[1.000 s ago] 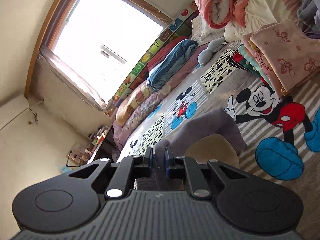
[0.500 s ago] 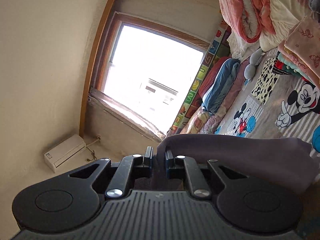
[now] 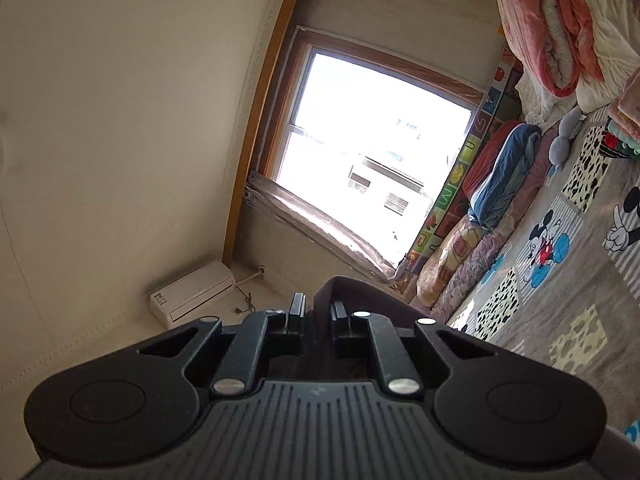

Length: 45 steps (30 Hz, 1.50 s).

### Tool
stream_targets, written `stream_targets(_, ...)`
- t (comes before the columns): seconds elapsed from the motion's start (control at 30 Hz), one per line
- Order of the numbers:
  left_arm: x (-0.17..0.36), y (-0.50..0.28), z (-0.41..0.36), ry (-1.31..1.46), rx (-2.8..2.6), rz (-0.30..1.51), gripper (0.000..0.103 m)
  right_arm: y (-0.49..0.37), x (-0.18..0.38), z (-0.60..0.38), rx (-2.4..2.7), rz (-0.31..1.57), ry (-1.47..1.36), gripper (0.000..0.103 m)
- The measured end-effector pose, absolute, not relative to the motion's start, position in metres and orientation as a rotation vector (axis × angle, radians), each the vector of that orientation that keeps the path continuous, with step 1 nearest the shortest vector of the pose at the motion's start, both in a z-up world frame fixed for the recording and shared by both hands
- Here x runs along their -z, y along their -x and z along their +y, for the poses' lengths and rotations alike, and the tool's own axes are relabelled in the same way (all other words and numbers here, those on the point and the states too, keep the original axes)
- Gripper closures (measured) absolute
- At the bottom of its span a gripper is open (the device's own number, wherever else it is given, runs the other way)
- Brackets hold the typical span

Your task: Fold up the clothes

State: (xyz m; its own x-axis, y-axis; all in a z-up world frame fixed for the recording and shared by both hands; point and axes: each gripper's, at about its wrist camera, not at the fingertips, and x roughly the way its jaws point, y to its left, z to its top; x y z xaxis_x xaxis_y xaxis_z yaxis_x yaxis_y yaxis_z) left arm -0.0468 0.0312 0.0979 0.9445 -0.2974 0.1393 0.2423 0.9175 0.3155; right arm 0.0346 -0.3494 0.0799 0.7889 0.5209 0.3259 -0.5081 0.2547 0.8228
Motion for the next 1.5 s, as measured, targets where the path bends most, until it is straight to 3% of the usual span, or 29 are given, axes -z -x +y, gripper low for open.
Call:
stream_targets(0.2,-0.072,0.025,0.037,-0.289,0.246,-0.082,0.103,-0.032,-0.05,-0.343,-0.69,0.09,-1.127,0.09)
stream_targets(0.97,0.064,-0.268,0.057,-0.3,0.2,0.366,0.103,-0.303,0.088,-0.272,-0.429,0.487,-1.007,0.09)
stream_targets(1.5,0.14,-0.373,0.061,-0.233,0.227,0.623,0.103,-0.406,0.163,-0.262,-0.32,0.718,-0.973,0.09)
